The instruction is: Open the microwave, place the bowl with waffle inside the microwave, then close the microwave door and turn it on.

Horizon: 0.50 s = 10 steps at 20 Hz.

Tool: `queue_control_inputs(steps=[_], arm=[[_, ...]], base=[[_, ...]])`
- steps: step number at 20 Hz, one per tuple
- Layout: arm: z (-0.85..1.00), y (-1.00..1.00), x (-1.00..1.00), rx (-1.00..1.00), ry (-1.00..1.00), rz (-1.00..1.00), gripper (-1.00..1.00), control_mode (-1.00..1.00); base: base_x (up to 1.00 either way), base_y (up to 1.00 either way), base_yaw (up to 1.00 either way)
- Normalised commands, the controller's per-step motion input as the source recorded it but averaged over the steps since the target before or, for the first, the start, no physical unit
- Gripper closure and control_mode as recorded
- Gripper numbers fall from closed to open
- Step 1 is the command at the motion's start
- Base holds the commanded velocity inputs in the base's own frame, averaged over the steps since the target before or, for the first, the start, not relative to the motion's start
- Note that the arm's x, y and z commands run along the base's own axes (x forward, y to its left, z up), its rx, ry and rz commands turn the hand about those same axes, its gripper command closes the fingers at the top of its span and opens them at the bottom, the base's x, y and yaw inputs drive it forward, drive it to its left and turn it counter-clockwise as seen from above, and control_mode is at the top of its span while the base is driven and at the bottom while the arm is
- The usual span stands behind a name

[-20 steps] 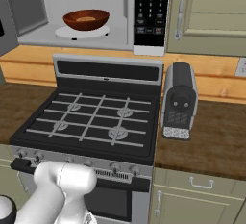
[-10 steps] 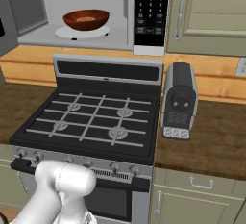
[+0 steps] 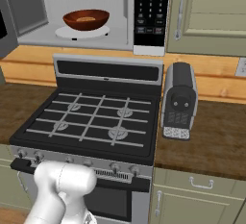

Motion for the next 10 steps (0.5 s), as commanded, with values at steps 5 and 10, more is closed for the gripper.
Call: queue_control_inputs(steps=[5, 10], arm=[[1.0, -1.0, 0.0, 0.13, 0.48, 0.08, 1.0, -1.0], [1.0, -1.0, 0.01, 0.14, 0.6, 0.1, 1.0, -1.0]], base=[[0.0, 0.0, 0.0], [0.0, 0.0, 0.0]])
